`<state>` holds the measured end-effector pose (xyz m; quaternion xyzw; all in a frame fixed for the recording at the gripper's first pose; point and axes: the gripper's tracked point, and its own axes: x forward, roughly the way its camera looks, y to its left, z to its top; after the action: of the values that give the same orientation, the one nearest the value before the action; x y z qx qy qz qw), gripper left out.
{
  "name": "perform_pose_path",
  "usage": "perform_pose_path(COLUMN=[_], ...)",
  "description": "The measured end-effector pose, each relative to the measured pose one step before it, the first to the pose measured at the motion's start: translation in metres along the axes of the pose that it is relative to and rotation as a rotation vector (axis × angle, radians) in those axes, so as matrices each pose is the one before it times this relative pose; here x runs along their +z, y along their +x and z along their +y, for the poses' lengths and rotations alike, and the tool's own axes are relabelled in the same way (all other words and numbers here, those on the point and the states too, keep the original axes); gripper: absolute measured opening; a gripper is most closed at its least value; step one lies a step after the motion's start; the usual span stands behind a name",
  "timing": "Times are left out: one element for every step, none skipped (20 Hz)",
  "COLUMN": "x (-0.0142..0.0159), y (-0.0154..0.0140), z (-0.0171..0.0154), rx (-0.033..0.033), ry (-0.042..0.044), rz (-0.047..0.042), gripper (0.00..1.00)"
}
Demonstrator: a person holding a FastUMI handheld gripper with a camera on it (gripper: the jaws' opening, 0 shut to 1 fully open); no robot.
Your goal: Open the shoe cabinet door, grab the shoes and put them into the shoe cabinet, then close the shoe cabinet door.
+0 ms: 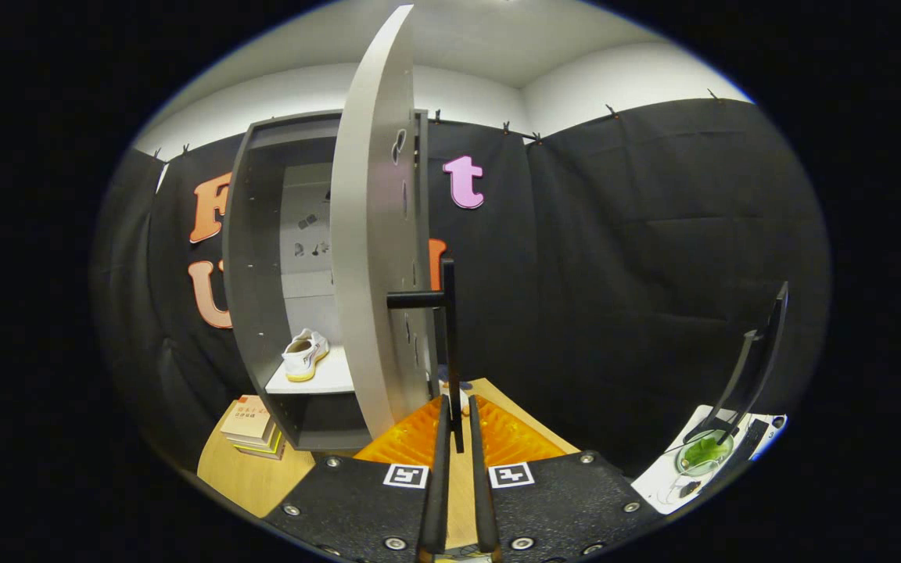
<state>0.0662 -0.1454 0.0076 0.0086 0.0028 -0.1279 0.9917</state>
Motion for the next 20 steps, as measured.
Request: perform_pose_path(x=[0.00189,-0.00013,0.00013,0.00021,-0.00121,-0.00024,0.00001,0.0007,0.00105,0.00099,0.00033,-0.00031,-0.00038,0.00209,0.00136,0.0,-0.00039,-0.00018,0.00215,0.00294], y=[0.00115,-0.00068,0.00092,0.00013,0.00058,-0.00024,0.00019,-0.0011,0.00025,0.00012,-0.001,-0.00247,-0.00113,-0.00323,-0.00277,-0.00333,-0.00104,-0.00282,-0.00397,-0.00417], z=[-0.00655,-0.00619,-0.00534,-0.00654,-0.00722,-0.00796,-0.00686,-0.00708,-0.0052,-0.00317,0.00156,-0.00139,-0.00112,0.00068,0.00202,0.00031,0.00288,0.00379,0.00059,-0.00082], rx=[-0.01325,-0.00936,-0.0115,-0.01053,-0.01586,-0.02219,-0.02028,-0.01854,-0.01362,-0.00075,0.00425,-0.00287,-0.00186,0.0047,-0.00176,-0.00151,-0.00401,0.00492,0.00387,0.00238], ry=[-0.00541,-0.00199,-0.00036,-0.00101,-0.00182,-0.00638,-0.01301,-0.00975,-0.0011,0.00829,0.01466,0.00382,-0.00066,0.00305,-0.00242,-0.00914,-0.00333,0.00491,0.00598,0.00173], rz=[-0.00534,0.00063,0.00059,0.0036,0.00808,0.00273,-0.00224,-0.00157,-0.00078,0.00215,0.00125,0.00051,-0.00079,-0.00417,-0.00394,-0.00026,0.00099,0.00013,0.00026,-0.0026], gripper=[0.14,0.13,0.11,0.09,0.08,0.07,0.07,0.07,0.07,0.07,0.07,0.07,0.07,0.07,0.07,0.07,0.07,0.07,0.07,0.07])
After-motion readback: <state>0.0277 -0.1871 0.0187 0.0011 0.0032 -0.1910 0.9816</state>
